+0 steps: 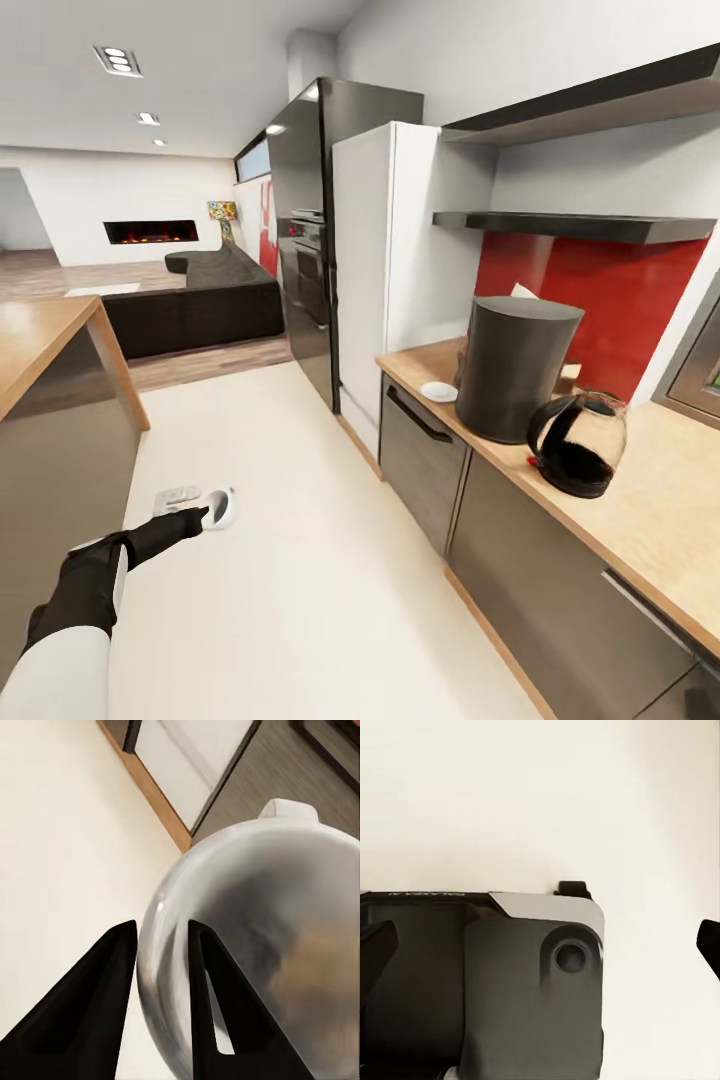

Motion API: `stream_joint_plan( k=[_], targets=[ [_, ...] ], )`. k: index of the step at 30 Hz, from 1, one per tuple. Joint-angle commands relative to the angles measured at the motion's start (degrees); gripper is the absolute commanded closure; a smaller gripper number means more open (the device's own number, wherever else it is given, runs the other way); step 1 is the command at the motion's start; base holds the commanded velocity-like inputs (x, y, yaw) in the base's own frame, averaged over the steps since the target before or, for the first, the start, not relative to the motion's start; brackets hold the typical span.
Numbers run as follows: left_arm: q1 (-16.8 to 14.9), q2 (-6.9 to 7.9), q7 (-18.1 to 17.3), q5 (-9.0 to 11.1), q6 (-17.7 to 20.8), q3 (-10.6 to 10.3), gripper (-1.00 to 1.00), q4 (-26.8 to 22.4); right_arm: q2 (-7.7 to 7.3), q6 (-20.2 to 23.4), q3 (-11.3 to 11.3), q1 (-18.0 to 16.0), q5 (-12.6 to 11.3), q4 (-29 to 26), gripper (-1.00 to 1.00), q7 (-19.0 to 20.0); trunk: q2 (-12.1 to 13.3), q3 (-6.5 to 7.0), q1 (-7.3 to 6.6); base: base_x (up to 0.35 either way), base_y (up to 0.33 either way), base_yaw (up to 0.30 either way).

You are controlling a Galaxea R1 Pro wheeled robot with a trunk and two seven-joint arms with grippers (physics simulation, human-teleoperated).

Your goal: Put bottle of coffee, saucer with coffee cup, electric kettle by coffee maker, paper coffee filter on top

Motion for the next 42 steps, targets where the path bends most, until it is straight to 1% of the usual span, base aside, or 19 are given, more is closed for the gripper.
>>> stream_joint_plan(
  k=[1,15,35,42],
  targets=[
    [-0.1,-0.03,-0.5,-0.2,0.4,0.2,1.0,-0.1,-0.01,0.1,0.5,0.0,-0.6,0.0,-1.0,-0.1,-0.1,-0.12,0.07,0.33,0.149,0.032],
    [-0.1,-0.03,-0.5,-0.2,0.4,0.2,1.0,0.0,-0.04,0.1,0.5,0.0,-0.6,0.0,-1.0,-0.1,-0.1,-0.07,0.07,0.33,0.151,0.004],
    [-0.1,-0.03,-0.5,-0.2,0.4,0.2,1.0,0.0,-0.04,0.1,0.5,0.0,-0.5,0.0,-1.0,-0.1,-0.1,1.59,0.07,0.33,0.154,0.0],
    [-0.1,-0.05,-0.5,-0.2,0.4,0.2,1.0,0.0,-0.04,0.1,0.5,0.0,-0.5,0.0,-1.0,-0.1,-0.1,1.67,0.07,0.33,0.156,0.0]
  ],
)
